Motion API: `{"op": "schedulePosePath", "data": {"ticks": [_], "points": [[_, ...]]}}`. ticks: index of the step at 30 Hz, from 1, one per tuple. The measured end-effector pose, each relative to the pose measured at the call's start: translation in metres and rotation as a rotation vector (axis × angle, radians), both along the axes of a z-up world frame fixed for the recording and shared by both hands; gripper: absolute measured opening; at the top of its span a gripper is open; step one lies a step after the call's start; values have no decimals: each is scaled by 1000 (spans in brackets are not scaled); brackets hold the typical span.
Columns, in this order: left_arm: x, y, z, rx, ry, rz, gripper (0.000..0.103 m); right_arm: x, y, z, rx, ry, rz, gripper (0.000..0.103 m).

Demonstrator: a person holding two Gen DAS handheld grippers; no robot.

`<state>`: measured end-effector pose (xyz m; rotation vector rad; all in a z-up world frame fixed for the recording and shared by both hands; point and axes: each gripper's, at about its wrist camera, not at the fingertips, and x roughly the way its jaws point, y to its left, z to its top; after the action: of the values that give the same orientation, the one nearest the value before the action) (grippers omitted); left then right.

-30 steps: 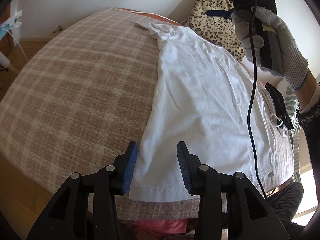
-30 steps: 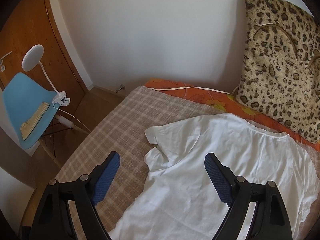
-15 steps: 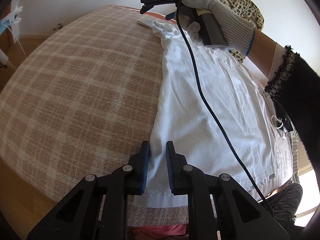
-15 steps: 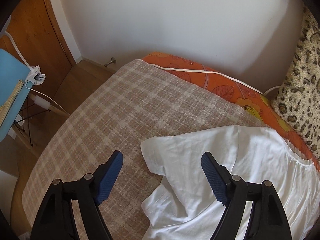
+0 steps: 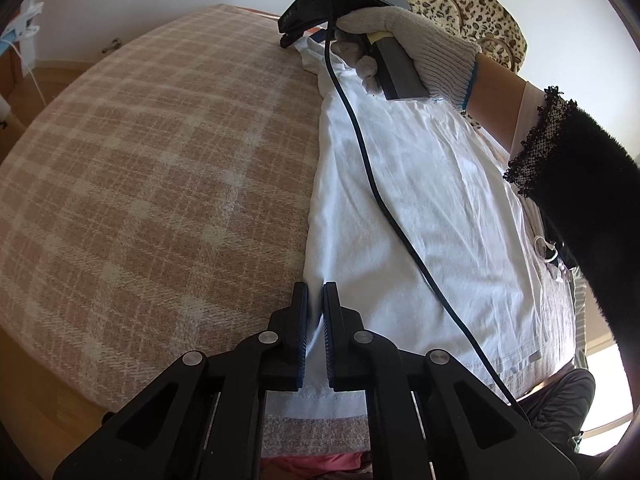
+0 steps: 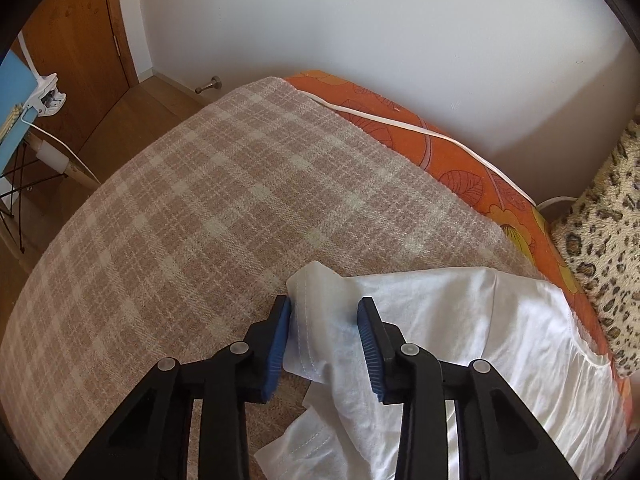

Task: Fold small clothes
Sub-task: 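Close left tool on the hem while right tool pinches the shoulder edge, then lift and fold the gripped shirt side lengthwise over the shirt's middle with both tools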

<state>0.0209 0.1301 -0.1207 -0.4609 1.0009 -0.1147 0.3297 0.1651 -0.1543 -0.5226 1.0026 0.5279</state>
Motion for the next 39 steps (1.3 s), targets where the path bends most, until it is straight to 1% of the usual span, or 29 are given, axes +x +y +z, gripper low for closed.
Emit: {"op": "schedulePosePath", "data": {"ticks": [2, 3, 5, 8, 10, 12, 14, 17, 18, 19, 20, 22, 24, 28, 31, 36, 39], "points": [[-2, 1, 0, -5, -7, 0, 4, 3, -4, 1, 10, -2, -16, 18], [-2, 1, 1, -4, -11, -1, 4, 4, -6, 3, 13, -4, -25, 15], [-5, 2, 2, -6, -22, -5, 3, 7, -12, 8, 35, -7, -45, 7], [-7, 3, 4, -3, -41, -7, 3, 10, -22, 18, 72, -19, -69, 3], [-10, 2, 7, 12, -54, -9, 4, 11, -28, 24, 85, -27, -87, 2], [-14, 1, 9, 59, -62, -4, 16, 13, -32, 29, 98, -31, -93, 2], [-16, 1, 9, 69, -64, -15, 17, 13, -36, 35, 106, -41, -97, 1], [-15, 1, 1, 95, -25, -26, 17, 21, -38, 38, 135, -36, -113, 1], [-15, 3, -2, 84, -18, -22, 17, 22, -39, 40, 142, -31, -117, 1], [-16, 4, -1, 75, -28, -14, 17, 23, -40, 41, 148, -23, -115, 1], [-16, 5, -2, 71, -24, -21, 16, 24, -39, 41, 153, -22, -115, 1], [-17, 5, -2, 73, -31, -29, 7, 25, -40, 42, 153, -29, -118, 1], [-17, 7, -4, 50, -29, -37, 4, 27, -41, 43, 163, -20, -125, 1], [-17, 5, -1, 14, -41, -35, 2, 27, -44, 43, 179, -14, -132, 1], [-18, 2, 9, 3, -74, -42, 2, 27, -44, 43, 175, -13, -127, 1], [-18, -18, 29, 49, -153, -103, 2, 24, -62, 54, 201, -26, -136, 1], [-17, -26, 33, 33, -165, -135, 2, 24, -82, 63, 213, -41, -159, 1]]}}
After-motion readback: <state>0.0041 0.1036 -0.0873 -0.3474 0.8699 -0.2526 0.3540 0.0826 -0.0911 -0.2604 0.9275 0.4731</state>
